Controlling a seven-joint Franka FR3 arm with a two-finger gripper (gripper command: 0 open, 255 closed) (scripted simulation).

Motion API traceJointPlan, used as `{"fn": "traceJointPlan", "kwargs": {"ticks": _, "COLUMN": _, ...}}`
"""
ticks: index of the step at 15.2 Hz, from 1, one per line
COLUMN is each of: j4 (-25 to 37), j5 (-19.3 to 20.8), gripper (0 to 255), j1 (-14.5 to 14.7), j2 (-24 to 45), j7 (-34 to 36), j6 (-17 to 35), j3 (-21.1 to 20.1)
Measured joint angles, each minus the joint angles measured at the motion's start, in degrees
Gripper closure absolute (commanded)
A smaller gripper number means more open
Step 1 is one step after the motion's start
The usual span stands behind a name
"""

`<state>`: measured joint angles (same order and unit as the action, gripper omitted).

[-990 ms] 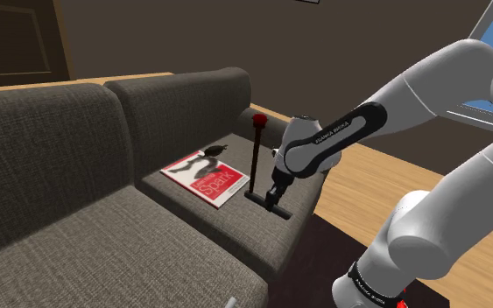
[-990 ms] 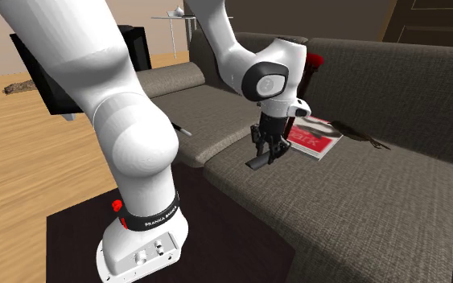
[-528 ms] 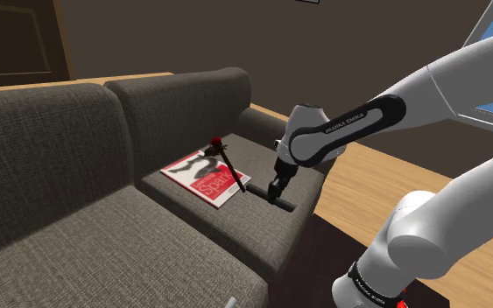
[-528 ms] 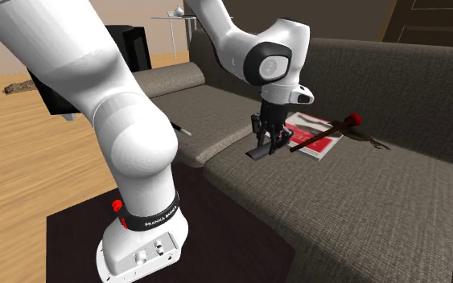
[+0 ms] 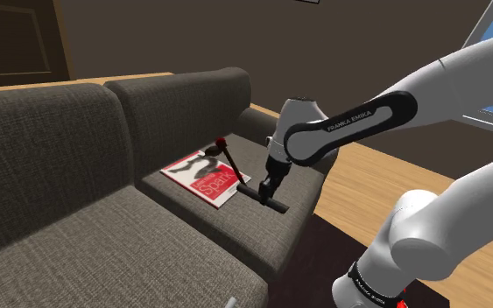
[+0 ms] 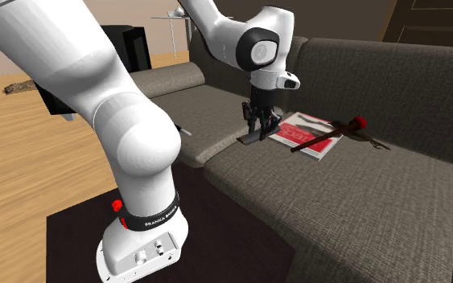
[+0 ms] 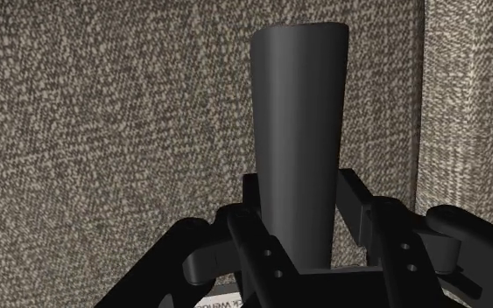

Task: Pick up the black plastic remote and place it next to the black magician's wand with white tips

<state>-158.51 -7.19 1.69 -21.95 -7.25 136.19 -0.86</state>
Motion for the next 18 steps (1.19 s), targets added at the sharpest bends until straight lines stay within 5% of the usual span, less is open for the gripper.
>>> {"fn": "traceJointPlan", "kwargs": {"ticks": 9, "j4": 6.34, "j5": -3.76, "gripper": 255, "j1": 6.97, "j2": 6.64, "j7": 13.76, "j6": 1.6, "j3": -9.96}}
{"fn": "traceJointPlan", "kwargs": {"ticks": 18, "j4": 16.84, "j5": -1.59, "gripper": 255, "j1": 11.53, "j2": 16.87, "j7": 28.78, "j6": 2.55, "j3": -18.56}}
